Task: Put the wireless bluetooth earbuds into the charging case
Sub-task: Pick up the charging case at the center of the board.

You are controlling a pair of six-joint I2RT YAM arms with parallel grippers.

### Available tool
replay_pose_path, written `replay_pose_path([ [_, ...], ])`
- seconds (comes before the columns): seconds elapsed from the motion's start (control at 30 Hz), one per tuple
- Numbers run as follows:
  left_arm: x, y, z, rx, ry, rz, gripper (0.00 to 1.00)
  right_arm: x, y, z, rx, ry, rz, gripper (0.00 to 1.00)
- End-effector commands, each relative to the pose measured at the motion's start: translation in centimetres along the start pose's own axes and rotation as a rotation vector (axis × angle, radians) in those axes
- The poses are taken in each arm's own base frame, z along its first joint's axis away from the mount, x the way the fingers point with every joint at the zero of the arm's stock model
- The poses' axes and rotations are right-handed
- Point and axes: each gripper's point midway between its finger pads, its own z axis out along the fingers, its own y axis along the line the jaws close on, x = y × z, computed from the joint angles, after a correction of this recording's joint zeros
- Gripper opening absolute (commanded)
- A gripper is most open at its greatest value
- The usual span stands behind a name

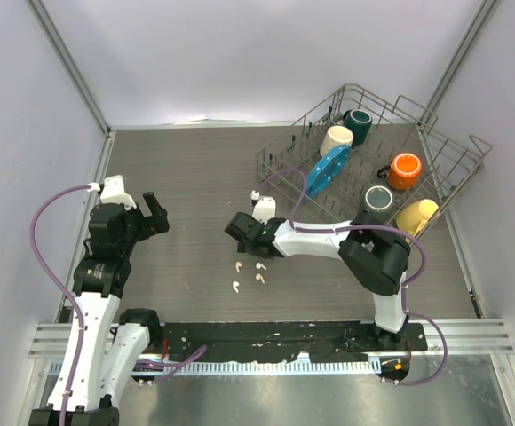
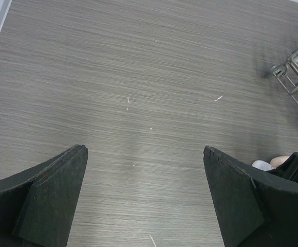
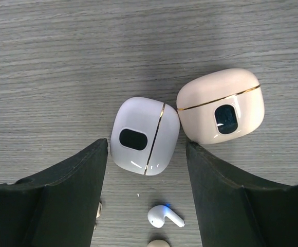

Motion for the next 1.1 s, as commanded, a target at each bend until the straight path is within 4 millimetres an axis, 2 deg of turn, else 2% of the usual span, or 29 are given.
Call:
replay_pose_path([
  [0.0, -0.7, -0.4, -0.1, 0.023, -0.027, 0.000, 1.00, -1.7, 1.2, -0.4, -0.007, -0.054, 0.016, 0.65],
  [0.23, -0.7, -0.4, -0.1, 0.023, -0.025, -0.001, 1.00, -0.8, 1.8, -0.2, -0.041, -0.021, -0.027, 0.57],
  [0.43, -0.5, -0.5, 0.0, 0.026, -0.020, -0.001, 1.00, 0.6, 2.8, -0.4, -0.153, 0.016, -0.235, 0.57],
  [0.6, -0.6, -0.6, -0.1, 0.030, -0.023, -0.001, 1.00, 1.2, 2.0, -0.2, -0.202, 0.014, -0.464, 0.57],
  [0.73, -0.6, -0.6, -0.1, 0.030, -0.023, 0.000, 1.00, 1.3, 2.1, -0.1, -0.221, 0.015, -0.533, 0.62],
  [0.93, -0.5, -0.6, 0.0, 0.031, -0.019, -0.001, 1.00, 1.4, 2.7, 0.0, -0.233, 0.022, -0.541, 0.67],
  [1.07, -0.6, -0.6, 0.0, 0.030, -0.020, -0.003, 1.00, 1.3, 2.2, 0.2, -0.198, 0.025, -0.513, 0.69],
])
